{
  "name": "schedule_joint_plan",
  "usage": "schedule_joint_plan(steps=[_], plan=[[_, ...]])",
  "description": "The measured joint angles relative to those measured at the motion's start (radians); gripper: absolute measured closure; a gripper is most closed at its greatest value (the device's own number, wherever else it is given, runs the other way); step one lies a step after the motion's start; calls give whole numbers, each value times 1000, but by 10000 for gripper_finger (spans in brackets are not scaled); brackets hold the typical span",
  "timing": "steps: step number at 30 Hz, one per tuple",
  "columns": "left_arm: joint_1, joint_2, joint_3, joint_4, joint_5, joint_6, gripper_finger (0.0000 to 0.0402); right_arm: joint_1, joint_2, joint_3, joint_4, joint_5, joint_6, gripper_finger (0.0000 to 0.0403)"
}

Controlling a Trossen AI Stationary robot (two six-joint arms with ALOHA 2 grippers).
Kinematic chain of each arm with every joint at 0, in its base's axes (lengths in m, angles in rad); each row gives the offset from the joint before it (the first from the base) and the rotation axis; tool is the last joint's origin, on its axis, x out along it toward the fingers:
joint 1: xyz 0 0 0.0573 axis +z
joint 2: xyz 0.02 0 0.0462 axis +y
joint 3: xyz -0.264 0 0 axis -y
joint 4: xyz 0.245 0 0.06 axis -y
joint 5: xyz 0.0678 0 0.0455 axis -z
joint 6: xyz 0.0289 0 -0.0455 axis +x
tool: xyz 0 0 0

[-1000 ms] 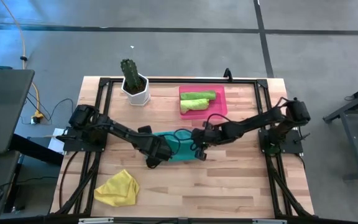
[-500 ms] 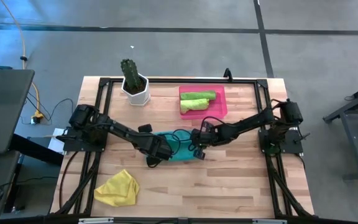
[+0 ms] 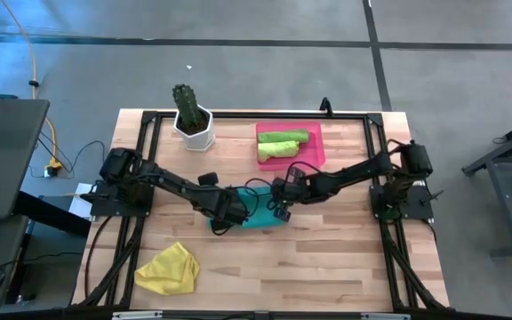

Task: Roll microfiber towels into tight, uniform cylinder then place into a basket
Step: Roll the blue microfiber cloth

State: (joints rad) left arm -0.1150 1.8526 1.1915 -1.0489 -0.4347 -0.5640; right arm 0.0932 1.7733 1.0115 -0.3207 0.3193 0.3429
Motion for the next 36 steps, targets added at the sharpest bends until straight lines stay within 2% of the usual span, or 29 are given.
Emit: schedule_joint_plan(steps=[9,13,16,19,23,27,32,36], plan=[[28,0,0,-1,-5,0,401,-15,0,0,-56,0,34,401],[32,0,0,0,44,0,401,-15,0,0,-47,0,34,396],[31,0,0,0,46,0,401,-14,0,0,-34,0,0,370],[31,0,0,1,47,0,401,-14,0,2,-29,9,-39,328],[30,0,0,2,49,0,401,-15,0,73,-160,10,-32,277],[30,0,0,2,40,0,401,-1,0,179,-287,1,-22,260],[30,0,0,2,33,0,401,45,-2,162,-129,-88,-92,259],[30,0,0,2,31,0,401,59,-2,111,-62,-57,-59,259]])
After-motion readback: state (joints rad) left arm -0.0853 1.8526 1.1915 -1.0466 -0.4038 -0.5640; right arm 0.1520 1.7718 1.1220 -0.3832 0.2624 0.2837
